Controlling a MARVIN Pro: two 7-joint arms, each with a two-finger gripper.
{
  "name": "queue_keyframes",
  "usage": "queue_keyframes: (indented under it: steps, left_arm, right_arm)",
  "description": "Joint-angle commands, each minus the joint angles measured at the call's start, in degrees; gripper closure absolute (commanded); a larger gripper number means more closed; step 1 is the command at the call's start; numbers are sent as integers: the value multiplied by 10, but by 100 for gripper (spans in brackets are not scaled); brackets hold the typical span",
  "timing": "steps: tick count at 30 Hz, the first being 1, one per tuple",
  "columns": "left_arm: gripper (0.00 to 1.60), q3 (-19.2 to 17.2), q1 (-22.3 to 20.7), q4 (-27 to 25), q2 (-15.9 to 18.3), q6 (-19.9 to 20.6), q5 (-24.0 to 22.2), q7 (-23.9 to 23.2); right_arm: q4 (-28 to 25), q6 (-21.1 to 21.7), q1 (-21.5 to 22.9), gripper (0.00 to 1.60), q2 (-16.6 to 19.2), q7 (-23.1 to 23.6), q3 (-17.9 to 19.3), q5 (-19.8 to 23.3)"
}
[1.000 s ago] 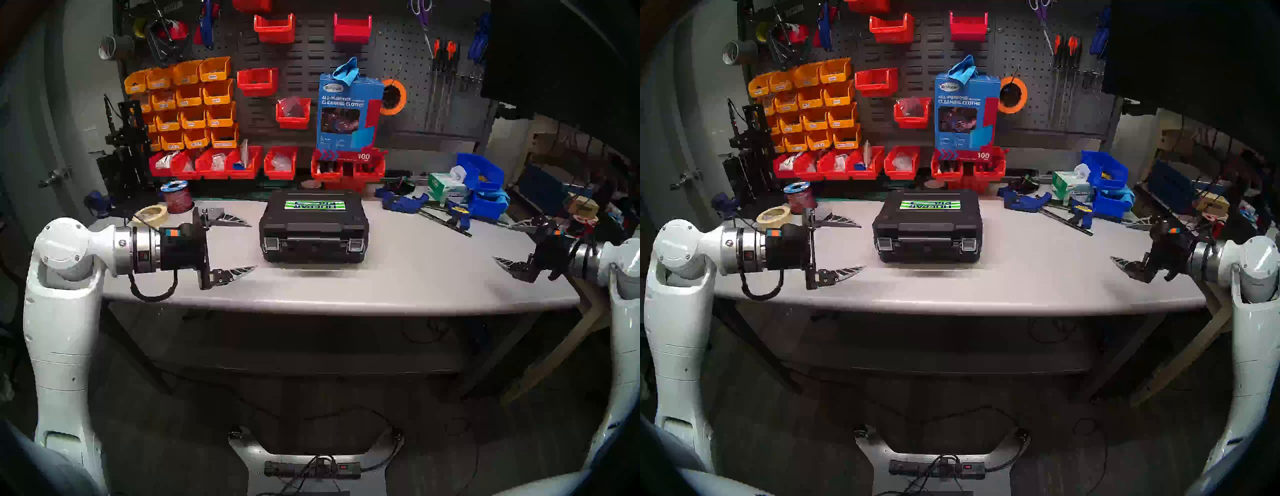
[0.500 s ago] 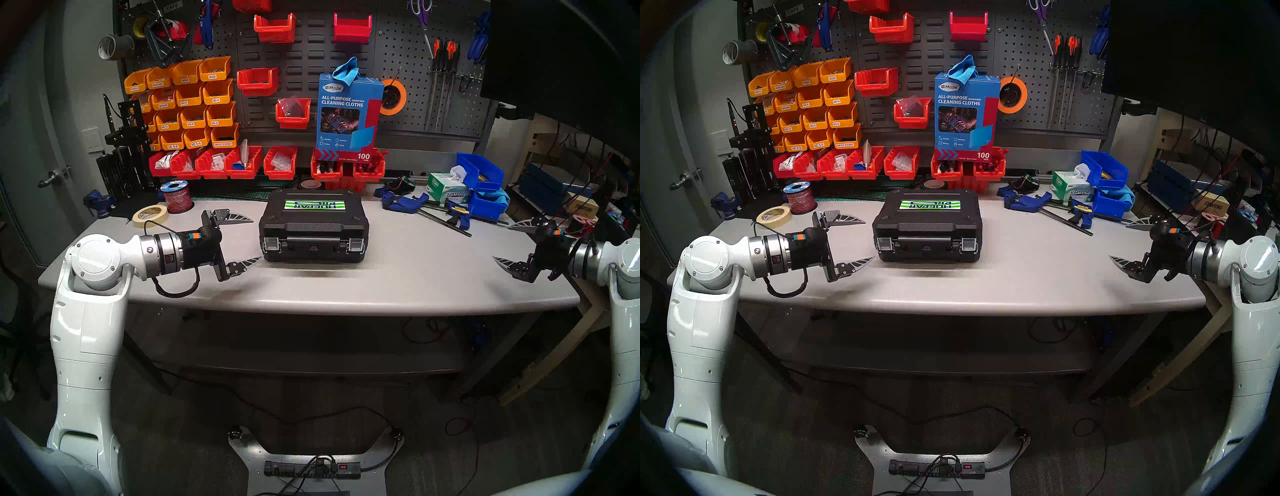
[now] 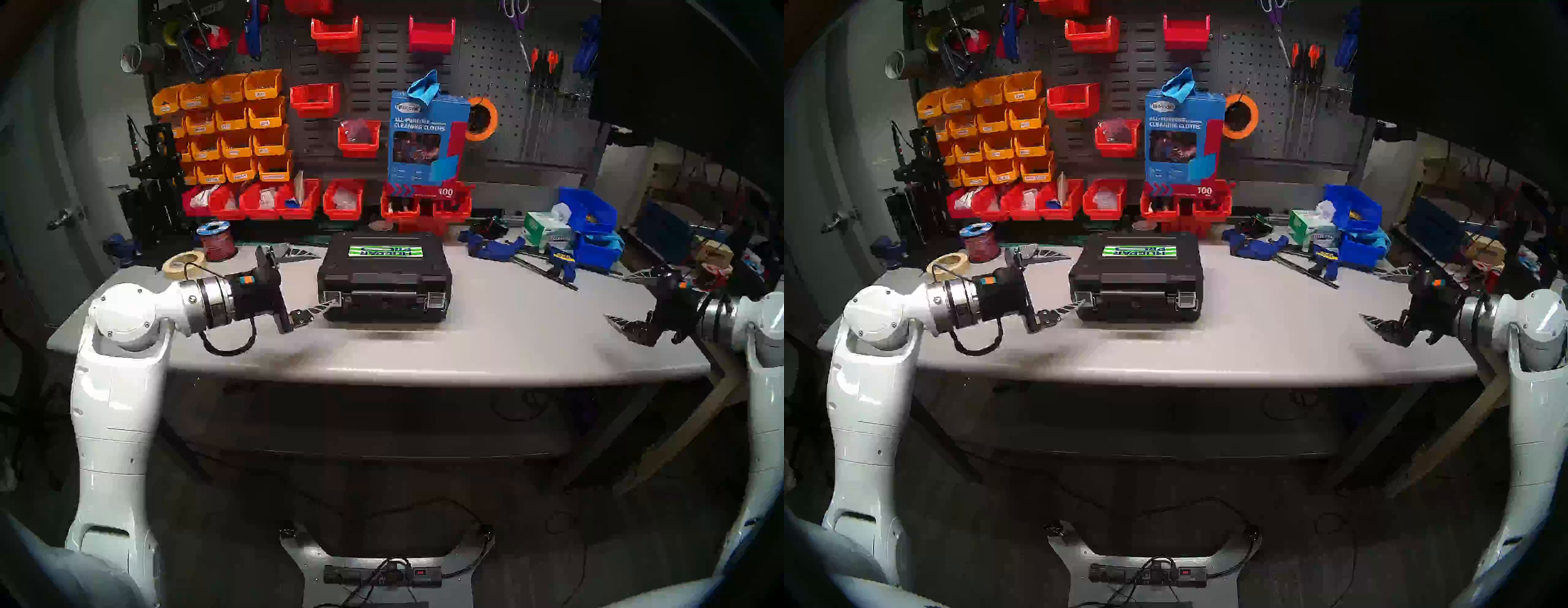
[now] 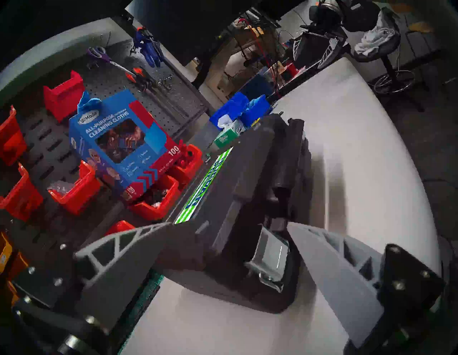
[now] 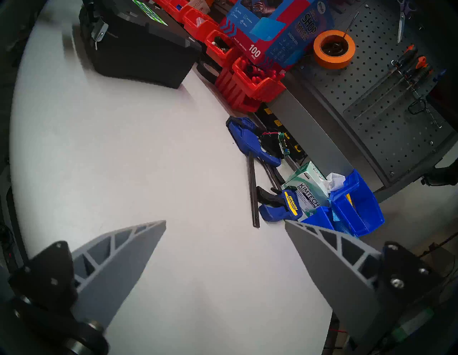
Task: Open the tool box
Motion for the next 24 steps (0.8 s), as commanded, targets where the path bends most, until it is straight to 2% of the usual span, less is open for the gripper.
queue_keyframes:
  steps: [1,7,18,24]
  left_arm:
    - [0,-13,5,-4,16,1,-16,-22]
    - [0,-19,24,-15,19,3,-39,-56]
    - [0,-13,30,-19,10,4,-40,-65]
    - [0,-2,24,-7,-1,-6,-26,-55]
  right_arm:
    - [-3,0,1,0,3,0,2,-1]
    - [-3,0,1,0,3,0,2,-1]
    - [-3,0,1,0,3,0,2,-1]
    - [-3,0,1,0,3,0,2,-1]
